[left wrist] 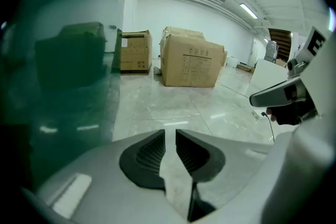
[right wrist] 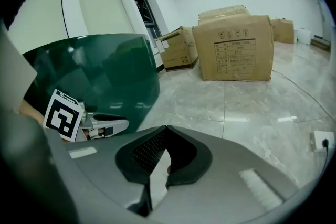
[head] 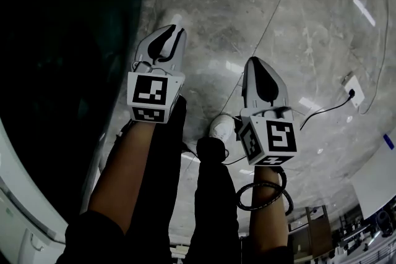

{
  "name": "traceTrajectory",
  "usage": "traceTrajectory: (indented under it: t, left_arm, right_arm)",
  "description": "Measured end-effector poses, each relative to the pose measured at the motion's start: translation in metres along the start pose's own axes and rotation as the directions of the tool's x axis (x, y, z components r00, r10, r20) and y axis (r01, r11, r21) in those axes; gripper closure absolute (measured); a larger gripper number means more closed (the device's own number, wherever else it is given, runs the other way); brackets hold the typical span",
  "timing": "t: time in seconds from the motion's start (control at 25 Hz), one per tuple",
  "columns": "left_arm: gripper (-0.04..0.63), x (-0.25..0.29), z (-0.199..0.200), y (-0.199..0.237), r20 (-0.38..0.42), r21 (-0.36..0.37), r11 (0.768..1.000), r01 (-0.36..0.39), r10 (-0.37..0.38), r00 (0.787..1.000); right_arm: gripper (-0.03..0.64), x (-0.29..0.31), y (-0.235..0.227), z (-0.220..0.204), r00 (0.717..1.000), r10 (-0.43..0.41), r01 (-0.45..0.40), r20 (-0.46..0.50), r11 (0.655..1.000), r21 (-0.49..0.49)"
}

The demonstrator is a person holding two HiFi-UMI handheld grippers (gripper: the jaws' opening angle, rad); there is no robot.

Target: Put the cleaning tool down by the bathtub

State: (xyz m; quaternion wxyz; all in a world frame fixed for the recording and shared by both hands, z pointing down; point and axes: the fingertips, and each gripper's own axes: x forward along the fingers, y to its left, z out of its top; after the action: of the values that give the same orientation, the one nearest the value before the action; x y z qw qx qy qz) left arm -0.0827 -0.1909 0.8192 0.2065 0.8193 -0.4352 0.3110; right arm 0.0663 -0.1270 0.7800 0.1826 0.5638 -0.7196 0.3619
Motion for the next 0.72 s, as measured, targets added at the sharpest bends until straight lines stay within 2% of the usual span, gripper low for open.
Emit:
traceTrajectory:
  t: [0.36,0.72]
  left_arm:
    - [0.573,-0.039,0.073,-0.010,0.078,0.000,1.000,-0.005,0.005,0.997]
    - [0.594,-0.082,0.124,-0.013,0.098,-0.014,1.000,-0.009,0.011,0.995]
  right_arm:
    - [0.604,-0.031,0.026,0.069,0.995,0.043,-0.039,0.089,0.998,-0.041]
    - [0.604,-0.064,0.050,0.124,0.991,0.052,-0.042,0.124,0.996,-0.080]
